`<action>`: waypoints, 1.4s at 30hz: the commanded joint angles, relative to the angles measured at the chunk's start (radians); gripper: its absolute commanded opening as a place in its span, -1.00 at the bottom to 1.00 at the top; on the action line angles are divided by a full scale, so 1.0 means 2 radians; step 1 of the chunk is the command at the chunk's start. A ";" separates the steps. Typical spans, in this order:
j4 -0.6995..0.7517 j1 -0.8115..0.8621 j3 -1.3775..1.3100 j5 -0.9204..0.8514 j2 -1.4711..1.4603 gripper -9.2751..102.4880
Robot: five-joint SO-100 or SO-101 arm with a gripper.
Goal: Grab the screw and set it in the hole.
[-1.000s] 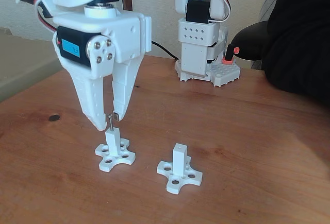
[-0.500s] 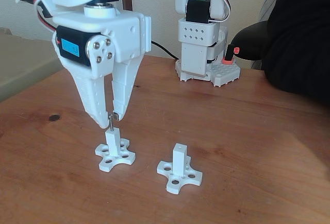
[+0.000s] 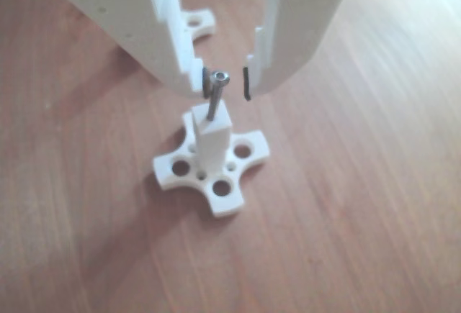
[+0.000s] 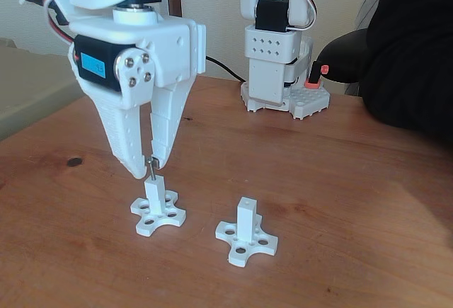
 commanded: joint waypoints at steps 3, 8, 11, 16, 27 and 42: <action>-0.005 0.002 -0.034 -0.007 0.012 -0.76; -0.005 0.002 -0.034 -0.008 0.012 -0.78; -0.005 0.002 -0.034 -0.008 0.010 -0.80; -0.006 0.003 -0.033 -0.009 0.009 -0.82; -0.013 0.004 -0.033 -0.012 0.008 -0.88; -0.014 0.006 -0.071 -0.015 0.008 -0.91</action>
